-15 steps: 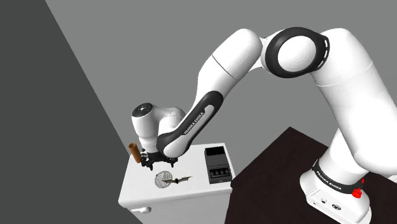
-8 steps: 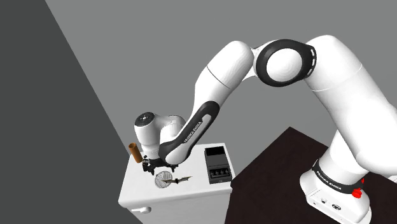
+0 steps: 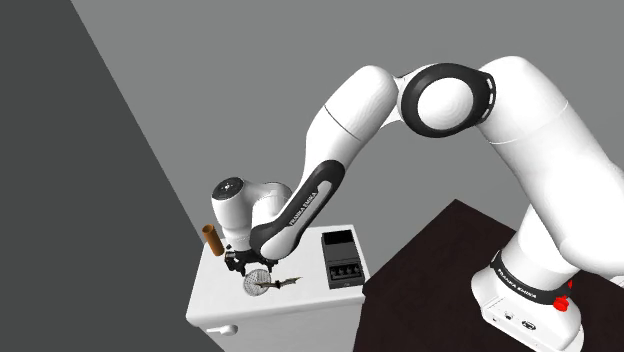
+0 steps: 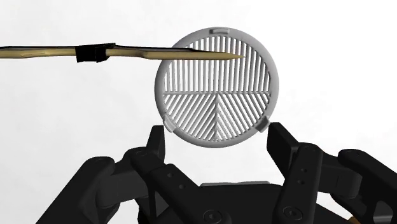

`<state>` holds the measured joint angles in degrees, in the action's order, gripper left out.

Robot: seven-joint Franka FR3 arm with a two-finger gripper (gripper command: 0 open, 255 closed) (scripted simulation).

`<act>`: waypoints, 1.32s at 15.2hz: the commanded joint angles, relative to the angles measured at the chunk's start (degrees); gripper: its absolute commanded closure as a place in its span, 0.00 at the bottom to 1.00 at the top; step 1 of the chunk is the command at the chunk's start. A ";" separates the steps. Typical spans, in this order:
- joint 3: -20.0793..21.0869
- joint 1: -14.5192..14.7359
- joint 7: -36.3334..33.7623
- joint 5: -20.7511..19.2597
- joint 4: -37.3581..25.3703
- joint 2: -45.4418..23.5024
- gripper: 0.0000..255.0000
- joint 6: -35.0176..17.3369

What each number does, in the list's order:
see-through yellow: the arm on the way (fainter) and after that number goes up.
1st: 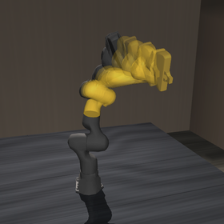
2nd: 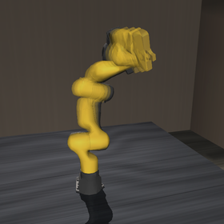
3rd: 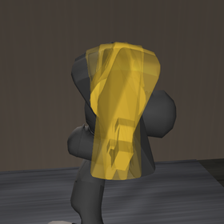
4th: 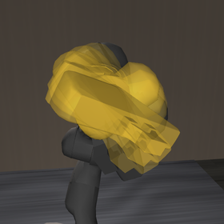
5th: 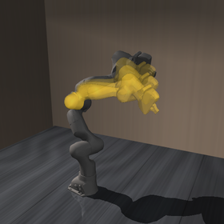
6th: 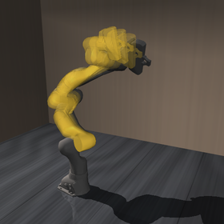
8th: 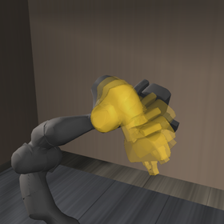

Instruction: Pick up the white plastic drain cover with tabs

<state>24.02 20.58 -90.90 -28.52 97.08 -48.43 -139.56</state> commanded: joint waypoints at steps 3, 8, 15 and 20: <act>-0.02 0.06 0.02 0.00 -0.23 -0.16 1.00 0.07; 1.26 -0.89 0.66 1.15 0.83 2.82 1.00 2.03; 3.04 -2.18 1.67 2.93 1.78 6.76 1.00 5.02; 3.82 -2.73 2.16 3.78 2.00 8.44 1.00 6.44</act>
